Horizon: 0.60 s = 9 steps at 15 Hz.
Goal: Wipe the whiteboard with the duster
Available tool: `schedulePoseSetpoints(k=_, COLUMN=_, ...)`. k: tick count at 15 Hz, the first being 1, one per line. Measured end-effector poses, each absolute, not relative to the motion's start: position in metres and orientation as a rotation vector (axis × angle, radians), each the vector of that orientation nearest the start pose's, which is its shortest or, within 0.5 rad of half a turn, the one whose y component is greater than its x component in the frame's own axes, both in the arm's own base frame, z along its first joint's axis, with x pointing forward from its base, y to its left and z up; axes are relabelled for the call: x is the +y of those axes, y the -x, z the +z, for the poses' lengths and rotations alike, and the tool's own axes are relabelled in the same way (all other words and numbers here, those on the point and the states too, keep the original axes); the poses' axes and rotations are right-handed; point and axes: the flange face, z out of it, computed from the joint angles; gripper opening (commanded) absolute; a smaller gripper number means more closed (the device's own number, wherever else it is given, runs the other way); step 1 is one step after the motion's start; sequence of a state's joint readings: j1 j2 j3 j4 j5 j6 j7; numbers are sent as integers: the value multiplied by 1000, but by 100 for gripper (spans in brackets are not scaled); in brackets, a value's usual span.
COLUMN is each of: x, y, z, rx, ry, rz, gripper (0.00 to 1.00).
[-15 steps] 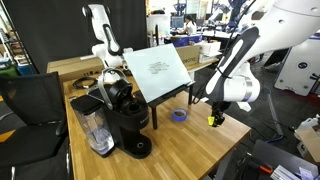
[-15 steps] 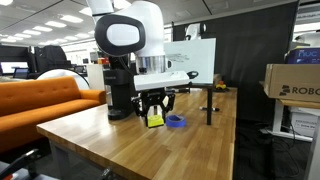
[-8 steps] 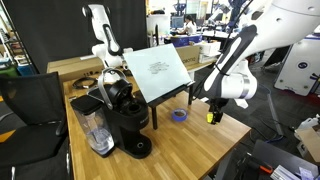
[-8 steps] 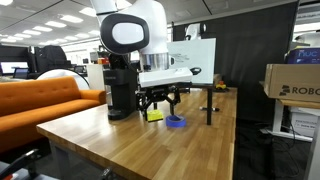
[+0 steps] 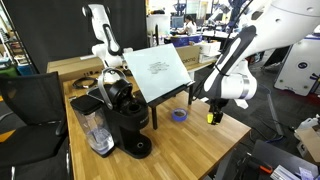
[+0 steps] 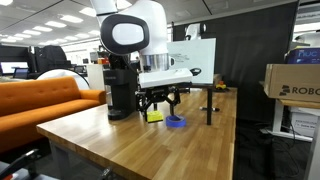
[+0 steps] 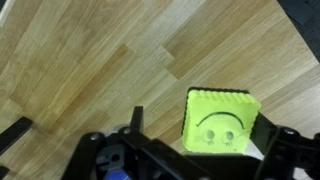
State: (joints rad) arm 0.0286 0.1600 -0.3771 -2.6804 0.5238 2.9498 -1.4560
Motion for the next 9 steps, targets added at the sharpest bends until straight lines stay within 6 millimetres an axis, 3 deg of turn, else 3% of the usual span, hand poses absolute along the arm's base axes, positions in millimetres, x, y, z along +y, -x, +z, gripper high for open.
schedulePoseSetpoints(k=9, x=-180, y=-372, z=154, rx=-927, ry=3054, rz=-56, gripper=100)
